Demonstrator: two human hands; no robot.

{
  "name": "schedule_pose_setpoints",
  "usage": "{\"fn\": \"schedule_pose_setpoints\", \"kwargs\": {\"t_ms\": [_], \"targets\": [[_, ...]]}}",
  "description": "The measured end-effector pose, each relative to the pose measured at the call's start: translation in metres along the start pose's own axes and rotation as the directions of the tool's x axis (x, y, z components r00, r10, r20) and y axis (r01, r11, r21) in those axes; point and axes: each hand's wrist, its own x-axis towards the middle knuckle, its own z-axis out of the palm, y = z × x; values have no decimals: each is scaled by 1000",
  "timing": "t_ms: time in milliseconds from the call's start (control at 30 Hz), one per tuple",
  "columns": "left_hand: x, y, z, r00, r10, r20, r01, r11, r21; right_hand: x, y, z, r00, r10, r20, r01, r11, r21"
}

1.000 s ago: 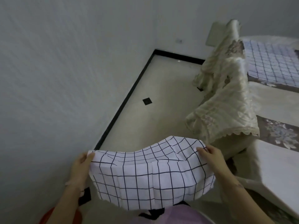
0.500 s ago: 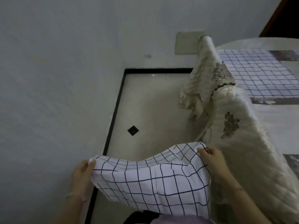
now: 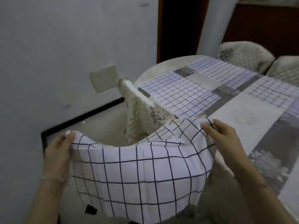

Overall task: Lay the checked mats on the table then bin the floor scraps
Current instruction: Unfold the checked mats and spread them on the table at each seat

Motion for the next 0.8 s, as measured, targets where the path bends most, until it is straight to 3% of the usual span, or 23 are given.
{"fn": "schedule_pose_setpoints", "kwargs": {"t_ms": [67,167,367,533,633,800], "targets": [[37,10,27,997,32,76,-32,999,-8,12,-8,-11,994,27,-101,-21,998,60],[90,34,97,946,96,310,-86,995,-45,24,-8,-36,948,74,-309,-55,996,71],[108,58,247,776,186,603,-147,983,-114,9,17,-95,759,204,-619,-160,979,127],[92,44,344,615,138,777,-150,987,-57,-11,59,-145,602,300,-740,-237,952,193],[73,30,393,539,73,839,-118,993,-11,-19,98,-173,554,361,-751,-283,929,238],[35,-2,464,514,11,858,-198,974,106,-20,161,-215,490,456,-743,-381,878,288]]}}
